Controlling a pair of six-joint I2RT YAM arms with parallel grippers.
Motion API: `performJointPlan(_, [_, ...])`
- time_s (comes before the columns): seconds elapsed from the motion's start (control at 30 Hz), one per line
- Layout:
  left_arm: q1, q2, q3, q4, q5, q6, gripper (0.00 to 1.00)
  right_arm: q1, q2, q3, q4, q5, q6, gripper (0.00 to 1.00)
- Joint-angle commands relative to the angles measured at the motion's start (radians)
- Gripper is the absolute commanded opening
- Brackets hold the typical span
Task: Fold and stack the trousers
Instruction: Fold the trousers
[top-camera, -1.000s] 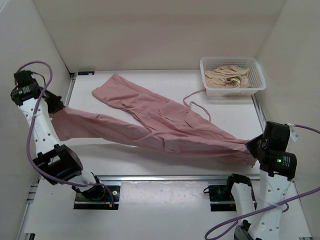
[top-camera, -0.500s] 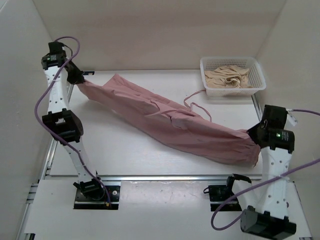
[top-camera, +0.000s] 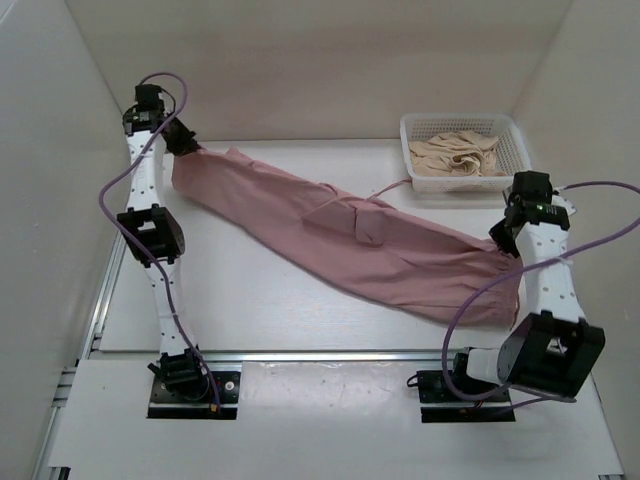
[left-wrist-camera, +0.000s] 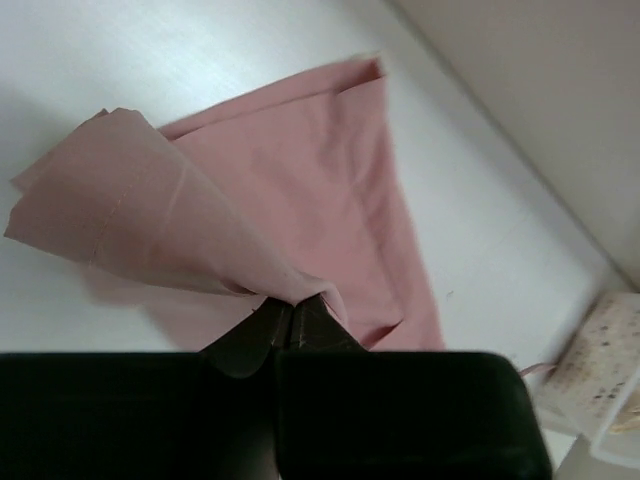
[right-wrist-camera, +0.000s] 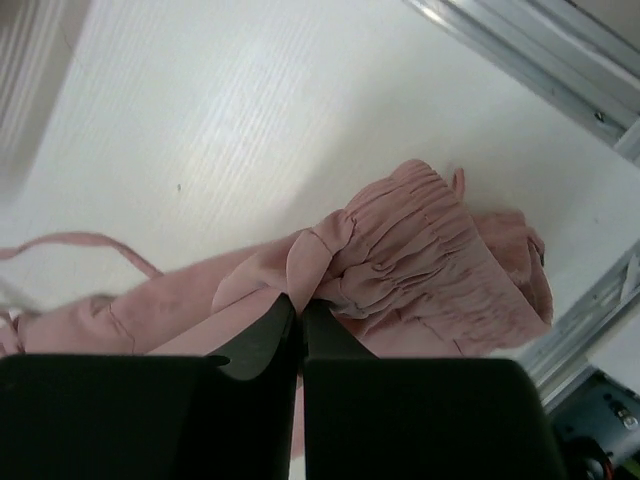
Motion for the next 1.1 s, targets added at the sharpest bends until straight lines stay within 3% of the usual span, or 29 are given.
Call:
performJointPlan(0.0, [-0.033,0.065,0.150,0.219,-0.026,-0.072,0.10,-0.021,0.089,0.074,0.114,0.201,0.001,0.00])
performJointPlan(0.07, [-0.043,0.112,0.163,0.282,-0.006,-0.117,0.16,-0.058,0.161,0.103,0.169,0.170,0.015,0.00])
performJointPlan(0.1, [-0.067,0.112,0.174,0.312,-0.006,-0.145,0.27,-0.058,0.208,0.121,0.180,0.146,0.015,0.04])
performJointPlan(0.13, [-0.067,0.124,0.184,0.353,-0.006,-0.154,0.45,-0.067,0.234,0.143,0.180,0.124,0.015,0.14])
performJointPlan(0.17, [-0.078,0.124,0.184,0.364,-0.006,-0.154,0.83,-0.067,0.257,0.172,0.154,0.092,0.015,0.28])
performJointPlan(0.2, [-0.078,0.124,0.194,0.373,0.004,-0.154,0.99,-0.067,0.286,0.209,0.154,0.080,0.001,0.65])
performJointPlan(0.3, [-0.078,0.048,0.137,0.373,0.017,-0.122,1.00,-0.067,0.261,0.200,0.131,0.052,-0.042,0.92])
performJointPlan(0.33, [-0.067,0.011,0.056,0.373,0.017,-0.087,1.00,-0.067,0.242,0.177,0.131,0.041,-0.060,0.95])
performJointPlan(0.53, [0.011,-0.276,-0.298,0.364,0.017,-0.001,0.97,-0.067,0.040,0.033,0.042,-0.051,-0.088,0.97])
performJointPlan(0.57, [0.032,-0.301,-0.399,0.364,0.017,0.021,0.73,-0.067,-0.013,0.005,0.032,-0.075,-0.079,0.97])
performJointPlan(0.67, [0.045,-0.347,-0.539,0.320,-0.031,0.051,0.20,-0.067,-0.106,-0.122,0.005,-0.187,-0.038,0.96])
performJointPlan(0.7, [0.045,-0.347,-0.559,0.304,-0.032,0.052,0.20,-0.067,-0.124,-0.178,-0.009,-0.213,-0.037,0.96])
performJointPlan(0.73, [0.054,-0.338,-0.575,0.289,-0.032,0.062,0.22,-0.078,-0.138,-0.200,-0.023,-0.235,-0.027,0.96])
performJointPlan(0.77, [0.054,-0.327,-0.596,0.261,-0.032,0.062,0.32,-0.092,-0.149,-0.216,-0.044,-0.250,-0.018,0.96])
performJointPlan(0.8, [0.054,-0.298,-0.596,0.261,-0.007,0.062,0.76,-0.134,-0.149,-0.229,-0.067,-0.274,-0.018,0.96])
performJointPlan(0.83, [0.054,-0.277,-0.596,0.251,0.007,0.077,0.95,-0.156,-0.149,-0.254,-0.067,-0.301,-0.033,0.97])
performJointPlan(0.87, [0.054,-0.252,-0.574,0.231,0.007,0.087,1.00,-0.176,-0.149,-0.268,-0.078,-0.331,-0.042,0.97])
performJointPlan(1.07, [0.033,-0.094,-0.497,0.149,-0.038,0.096,1.00,-0.205,-0.187,-0.332,-0.041,-0.462,-0.031,0.98])
